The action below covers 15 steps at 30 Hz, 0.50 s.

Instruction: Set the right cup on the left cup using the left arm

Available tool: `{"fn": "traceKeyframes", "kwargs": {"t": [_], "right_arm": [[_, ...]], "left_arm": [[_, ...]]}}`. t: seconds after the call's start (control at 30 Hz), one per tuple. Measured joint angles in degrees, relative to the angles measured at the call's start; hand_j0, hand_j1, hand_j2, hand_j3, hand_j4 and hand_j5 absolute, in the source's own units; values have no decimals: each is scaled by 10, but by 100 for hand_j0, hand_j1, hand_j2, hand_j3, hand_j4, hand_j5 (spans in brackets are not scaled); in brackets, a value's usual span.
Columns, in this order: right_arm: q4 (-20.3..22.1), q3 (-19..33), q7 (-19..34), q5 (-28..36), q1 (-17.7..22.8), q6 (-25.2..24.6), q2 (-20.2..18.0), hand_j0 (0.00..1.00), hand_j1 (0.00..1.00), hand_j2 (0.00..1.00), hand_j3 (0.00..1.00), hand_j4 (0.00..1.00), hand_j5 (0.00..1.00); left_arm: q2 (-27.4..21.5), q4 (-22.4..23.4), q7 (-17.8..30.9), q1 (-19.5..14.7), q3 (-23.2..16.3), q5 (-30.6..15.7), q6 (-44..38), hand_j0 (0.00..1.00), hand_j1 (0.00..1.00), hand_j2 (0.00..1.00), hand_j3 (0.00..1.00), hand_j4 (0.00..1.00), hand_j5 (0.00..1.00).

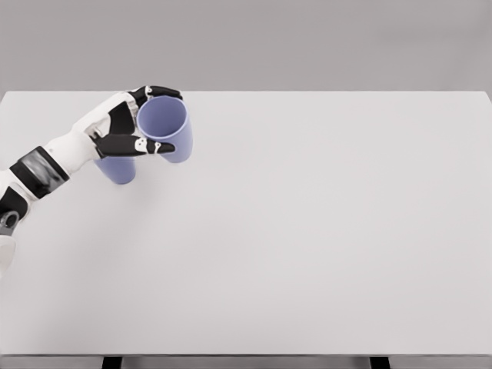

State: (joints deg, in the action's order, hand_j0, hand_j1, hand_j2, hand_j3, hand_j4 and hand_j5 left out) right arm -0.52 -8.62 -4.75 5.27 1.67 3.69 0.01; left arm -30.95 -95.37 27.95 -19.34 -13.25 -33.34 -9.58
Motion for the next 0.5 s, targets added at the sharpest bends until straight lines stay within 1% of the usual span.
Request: {"fn": "traceKeyframes", "kwargs": {"t": [0.33, 0.4, 0.5], "right_arm": [[0, 0, 0, 0, 0, 0, 0, 100, 100, 100, 100, 100, 100], [0, 0, 0, 0, 0, 0, 0, 100, 100, 100, 100, 100, 100], [0, 0, 0, 0, 0, 0, 0, 100, 100, 100, 100, 100, 100]], "left_arm": [[-17, 2, 0, -14, 9, -14, 0, 73, 73, 73, 73, 73, 73], [-24, 5, 0, -23, 11, -18, 0, 73, 73, 73, 73, 73, 73], [-30, 14, 0, -26, 17, -22, 0, 73, 73, 73, 73, 73, 73]]}}
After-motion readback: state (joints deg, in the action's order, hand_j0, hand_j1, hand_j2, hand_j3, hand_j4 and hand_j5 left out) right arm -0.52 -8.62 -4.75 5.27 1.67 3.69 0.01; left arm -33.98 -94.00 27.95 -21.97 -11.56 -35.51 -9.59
